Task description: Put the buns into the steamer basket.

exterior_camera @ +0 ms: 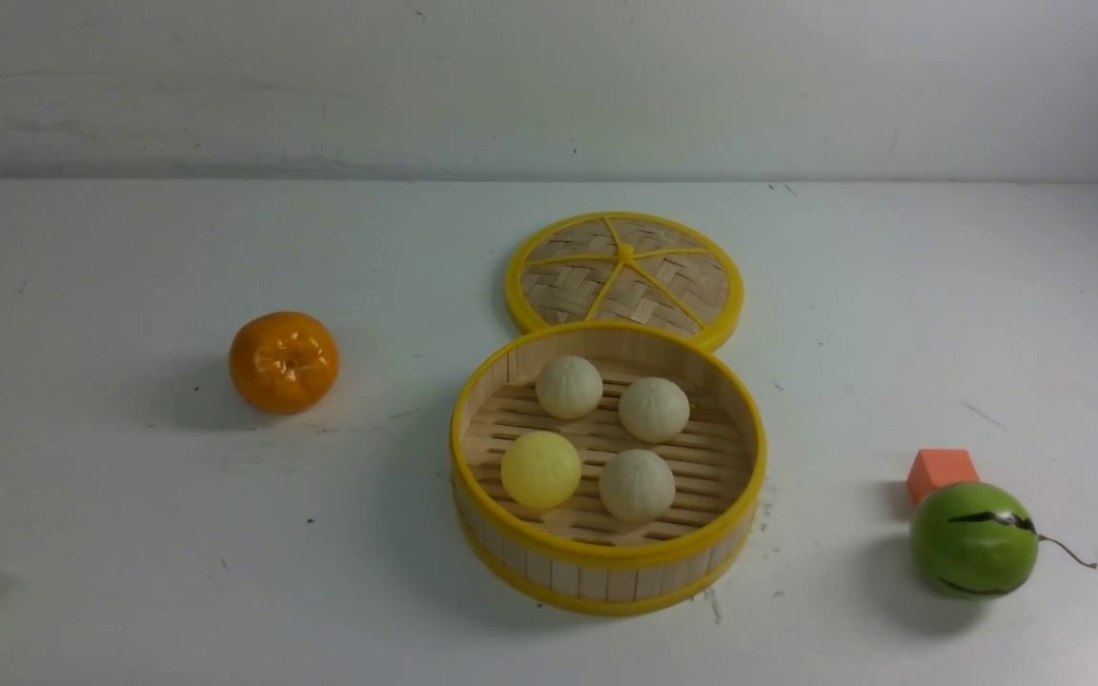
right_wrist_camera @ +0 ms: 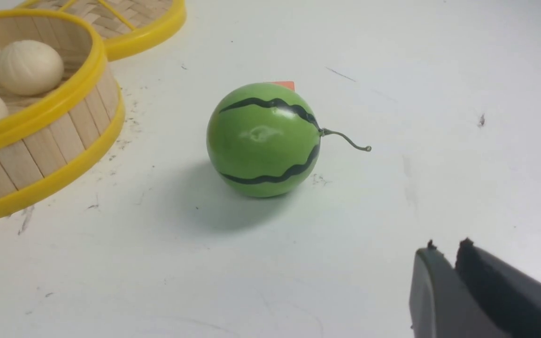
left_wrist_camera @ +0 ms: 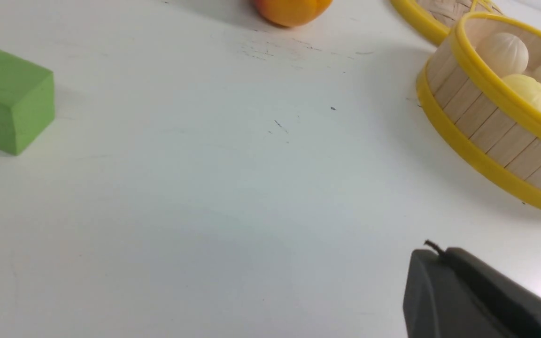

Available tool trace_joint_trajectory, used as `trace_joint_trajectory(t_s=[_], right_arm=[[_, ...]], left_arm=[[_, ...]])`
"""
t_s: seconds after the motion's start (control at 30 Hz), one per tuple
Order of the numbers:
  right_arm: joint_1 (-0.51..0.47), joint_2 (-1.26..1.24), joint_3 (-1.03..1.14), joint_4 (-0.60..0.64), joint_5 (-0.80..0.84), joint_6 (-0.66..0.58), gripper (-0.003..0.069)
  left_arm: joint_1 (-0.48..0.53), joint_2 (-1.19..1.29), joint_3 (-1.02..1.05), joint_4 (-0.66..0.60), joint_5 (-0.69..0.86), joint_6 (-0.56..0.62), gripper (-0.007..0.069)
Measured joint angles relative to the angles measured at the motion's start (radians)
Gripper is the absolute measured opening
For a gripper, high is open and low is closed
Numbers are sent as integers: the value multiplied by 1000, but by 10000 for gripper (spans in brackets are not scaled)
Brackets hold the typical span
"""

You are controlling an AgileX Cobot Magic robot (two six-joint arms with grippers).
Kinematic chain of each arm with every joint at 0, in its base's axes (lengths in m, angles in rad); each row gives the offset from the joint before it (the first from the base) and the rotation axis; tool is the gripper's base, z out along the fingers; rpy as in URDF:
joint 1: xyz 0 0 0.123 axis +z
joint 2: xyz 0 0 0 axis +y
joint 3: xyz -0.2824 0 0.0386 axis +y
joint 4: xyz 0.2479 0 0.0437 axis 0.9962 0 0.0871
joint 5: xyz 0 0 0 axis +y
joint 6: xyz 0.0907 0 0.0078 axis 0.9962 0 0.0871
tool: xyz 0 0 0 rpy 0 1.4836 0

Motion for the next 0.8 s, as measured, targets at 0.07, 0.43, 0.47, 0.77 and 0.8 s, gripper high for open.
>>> trace_joint_trajectory(t_s=[0.07,0.43,0.47,0.77,0.8], right_arm=[[0,0,0,0,0,-7,72],[0,0,0,0,0,-7,84],[0,0,0,0,0,-7,83],[0,0,0,0,0,-7,85],[0,0,0,0,0,-7,85]], left_arm=[[0,0,0,0,0,0,-13],[0,0,0,0,1,0,-13],[0,0,0,0,1,0,-13],[0,0,0,0,1,0,-13],[0,0,0,0,1,0,-13]])
